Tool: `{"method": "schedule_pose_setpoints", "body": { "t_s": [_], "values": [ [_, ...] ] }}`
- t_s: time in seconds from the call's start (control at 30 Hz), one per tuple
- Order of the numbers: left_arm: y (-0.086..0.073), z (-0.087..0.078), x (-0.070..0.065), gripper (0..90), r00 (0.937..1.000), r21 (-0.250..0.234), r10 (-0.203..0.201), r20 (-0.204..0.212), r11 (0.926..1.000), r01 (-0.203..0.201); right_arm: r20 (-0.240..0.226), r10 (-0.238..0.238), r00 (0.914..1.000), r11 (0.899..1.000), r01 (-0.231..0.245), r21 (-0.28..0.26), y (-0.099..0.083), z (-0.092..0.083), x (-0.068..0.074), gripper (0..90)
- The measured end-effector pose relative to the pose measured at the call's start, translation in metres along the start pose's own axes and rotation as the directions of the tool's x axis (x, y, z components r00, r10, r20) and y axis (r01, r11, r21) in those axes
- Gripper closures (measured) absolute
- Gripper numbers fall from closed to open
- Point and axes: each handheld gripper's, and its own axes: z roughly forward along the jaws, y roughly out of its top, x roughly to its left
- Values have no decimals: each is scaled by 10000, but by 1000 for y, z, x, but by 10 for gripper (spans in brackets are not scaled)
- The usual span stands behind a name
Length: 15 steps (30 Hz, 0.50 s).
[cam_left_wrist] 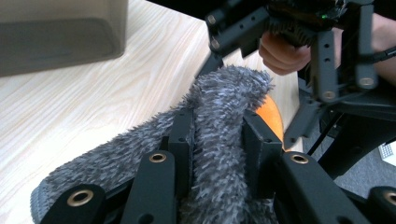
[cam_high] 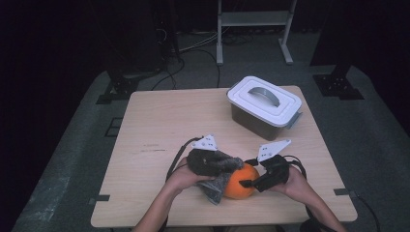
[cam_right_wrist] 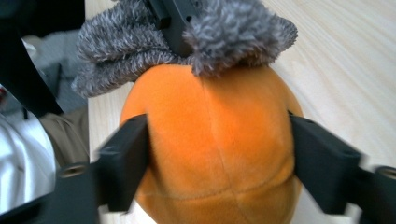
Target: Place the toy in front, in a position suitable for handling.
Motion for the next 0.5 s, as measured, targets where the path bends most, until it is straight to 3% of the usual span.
{"method": "schedule_pose_setpoints", "body": {
  "t_s": [0.03, 0.07, 0.1, 0.13, 0.37, 0.5],
  "values": [
    [0, 0, 0, 679, 10000, 0, 0, 0, 10000, 0, 0, 0, 10000, 10000, 0, 0, 0, 0, 0, 293],
    [-2, -3, 1, 680, 10000, -99, -64, 49, 9999, 64, -46, -116, 9999, 9997, 115, -237, -2, 0, 0, 394],
    [-2, -3, 1, 680, 10000, -99, -64, 49, 9999, 64, -46, -116, 9999, 9997, 115, -237, -2, 0, 0, 394],
    [-2, -9, 2, 680, 10000, -227, -96, 26, 9997, 97, -253, -34, 9997, 9984, 20, -572, -2, -1, -1, 453],
    [-3, -28, 3, 684, 9993, -194, 70, -356, 9998, -77, -669, -323, 9972, 9928, 242, -1174, 13, 4, 0, 501],
    [-1, -43, 0, 687, 9989, -412, 155, -441, 9990, -173, -1026, -436, 9938, 9885, 281, -1485, 22, 10, 0, 506]
  ]
}}
